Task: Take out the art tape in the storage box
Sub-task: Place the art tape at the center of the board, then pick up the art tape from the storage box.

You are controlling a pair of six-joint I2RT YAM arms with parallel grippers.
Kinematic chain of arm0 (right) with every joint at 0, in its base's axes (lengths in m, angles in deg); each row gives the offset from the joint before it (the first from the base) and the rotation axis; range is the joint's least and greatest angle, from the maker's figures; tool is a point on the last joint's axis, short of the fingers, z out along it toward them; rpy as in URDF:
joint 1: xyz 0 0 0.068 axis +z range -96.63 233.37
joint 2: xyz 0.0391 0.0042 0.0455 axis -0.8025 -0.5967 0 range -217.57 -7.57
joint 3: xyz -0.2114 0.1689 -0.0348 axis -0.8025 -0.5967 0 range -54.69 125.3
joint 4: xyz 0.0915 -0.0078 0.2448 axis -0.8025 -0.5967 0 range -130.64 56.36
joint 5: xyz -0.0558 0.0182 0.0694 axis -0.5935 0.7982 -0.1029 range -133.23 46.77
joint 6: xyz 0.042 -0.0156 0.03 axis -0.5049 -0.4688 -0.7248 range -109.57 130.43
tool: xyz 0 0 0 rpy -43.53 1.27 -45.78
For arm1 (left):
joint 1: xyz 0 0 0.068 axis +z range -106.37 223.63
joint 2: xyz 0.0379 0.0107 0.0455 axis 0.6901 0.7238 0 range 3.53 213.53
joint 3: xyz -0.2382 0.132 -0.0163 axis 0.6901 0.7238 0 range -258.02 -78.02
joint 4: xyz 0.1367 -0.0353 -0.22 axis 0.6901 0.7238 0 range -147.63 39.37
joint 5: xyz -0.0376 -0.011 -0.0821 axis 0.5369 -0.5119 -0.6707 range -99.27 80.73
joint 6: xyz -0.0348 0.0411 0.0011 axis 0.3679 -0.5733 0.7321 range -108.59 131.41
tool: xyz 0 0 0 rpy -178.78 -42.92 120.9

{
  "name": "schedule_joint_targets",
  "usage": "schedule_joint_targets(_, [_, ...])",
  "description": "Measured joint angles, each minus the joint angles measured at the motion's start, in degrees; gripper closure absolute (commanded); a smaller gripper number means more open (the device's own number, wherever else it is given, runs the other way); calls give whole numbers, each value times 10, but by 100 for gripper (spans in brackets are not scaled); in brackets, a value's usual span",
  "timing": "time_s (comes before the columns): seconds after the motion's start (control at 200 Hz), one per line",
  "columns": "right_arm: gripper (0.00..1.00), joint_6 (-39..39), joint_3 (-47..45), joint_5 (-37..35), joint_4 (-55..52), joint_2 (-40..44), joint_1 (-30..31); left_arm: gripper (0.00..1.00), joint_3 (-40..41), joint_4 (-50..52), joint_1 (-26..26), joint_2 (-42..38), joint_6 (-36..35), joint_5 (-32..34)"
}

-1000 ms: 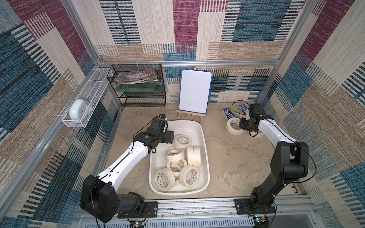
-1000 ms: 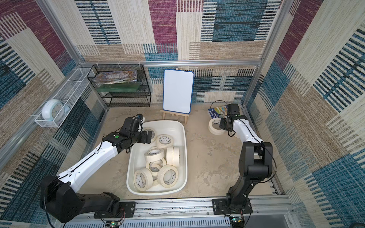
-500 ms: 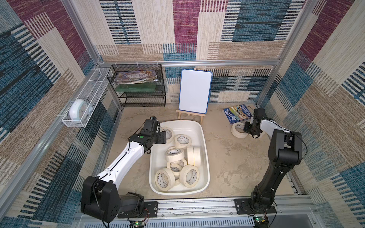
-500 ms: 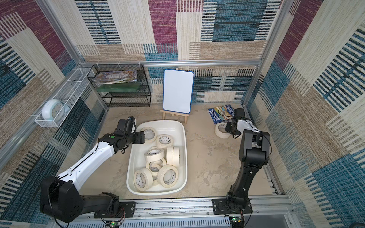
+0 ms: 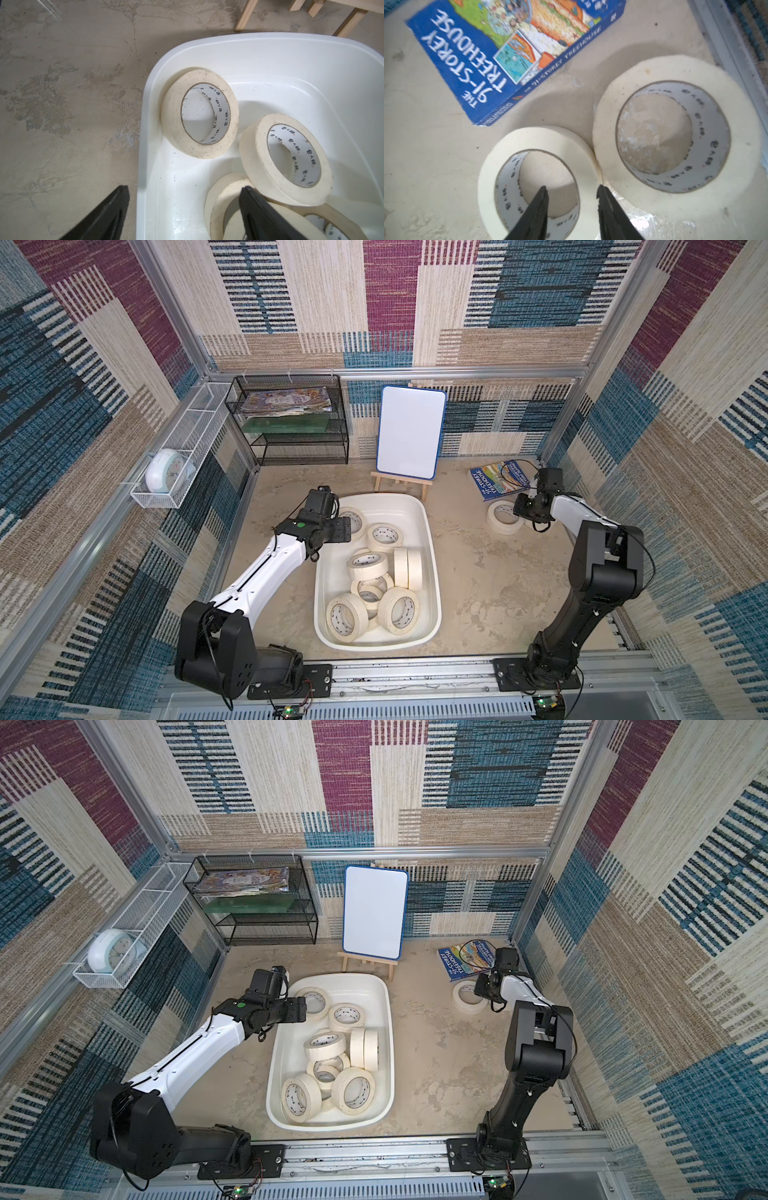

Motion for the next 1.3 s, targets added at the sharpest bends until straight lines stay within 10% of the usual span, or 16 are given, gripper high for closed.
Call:
schedule_joint_targets(0.581, [57, 13, -55, 77, -17, 120, 183, 28, -105, 31, -37, 123, -38, 54])
schedule_joint_targets(1.297, [59, 16, -81, 95, -12, 140, 194, 34, -223, 63, -48, 321, -103, 162])
